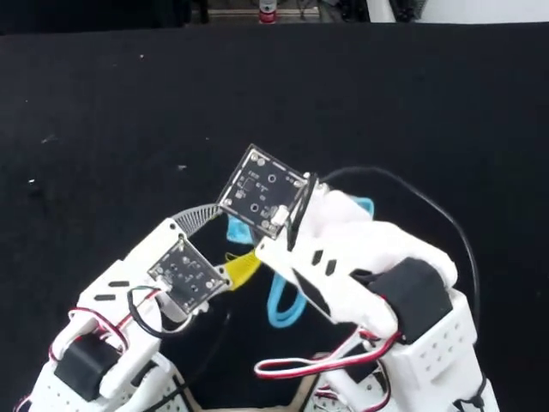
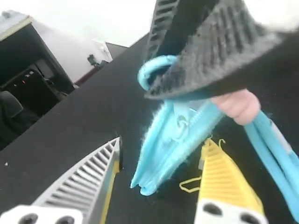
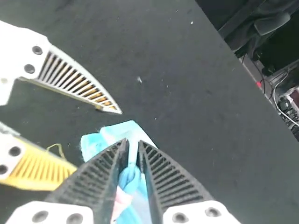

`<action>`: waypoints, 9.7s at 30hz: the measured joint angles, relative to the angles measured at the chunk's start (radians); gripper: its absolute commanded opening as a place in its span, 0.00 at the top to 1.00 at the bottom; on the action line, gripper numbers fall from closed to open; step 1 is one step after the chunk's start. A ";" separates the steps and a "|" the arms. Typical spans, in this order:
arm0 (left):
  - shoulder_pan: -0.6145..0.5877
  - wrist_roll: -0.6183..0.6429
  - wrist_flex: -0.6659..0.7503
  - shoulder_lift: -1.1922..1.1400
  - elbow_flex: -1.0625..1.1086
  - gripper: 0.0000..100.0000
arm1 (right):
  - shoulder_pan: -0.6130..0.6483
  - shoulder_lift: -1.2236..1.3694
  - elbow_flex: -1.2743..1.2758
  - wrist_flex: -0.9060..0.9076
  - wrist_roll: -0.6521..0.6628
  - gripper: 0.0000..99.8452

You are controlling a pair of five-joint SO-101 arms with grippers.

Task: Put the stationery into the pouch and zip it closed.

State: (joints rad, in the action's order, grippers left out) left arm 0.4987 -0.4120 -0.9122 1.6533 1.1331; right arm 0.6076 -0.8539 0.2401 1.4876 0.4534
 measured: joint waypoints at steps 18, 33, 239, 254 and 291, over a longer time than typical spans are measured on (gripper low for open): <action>0.120 0.000 -0.025 -0.008 0.057 0.96 | -0.002 -0.014 0.000 0.080 0.000 0.99; 0.095 0.066 -0.057 -0.009 0.051 0.97 | -0.006 -0.245 0.187 0.072 -0.002 0.99; -0.489 0.109 -0.235 -0.703 -0.284 0.97 | -0.698 -0.382 1.008 -0.399 -0.046 0.99; -0.717 0.068 -0.189 -0.097 0.265 0.97 | -0.658 -0.382 1.181 -0.526 -0.379 0.99; -0.677 0.161 -0.359 0.167 0.493 0.97 | -0.586 -0.944 1.346 -0.293 -0.463 0.99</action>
State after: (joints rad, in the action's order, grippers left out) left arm -0.1780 -0.2509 -1.2712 1.8205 1.6256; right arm 0.0215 -1.7975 1.5858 1.1945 -0.0100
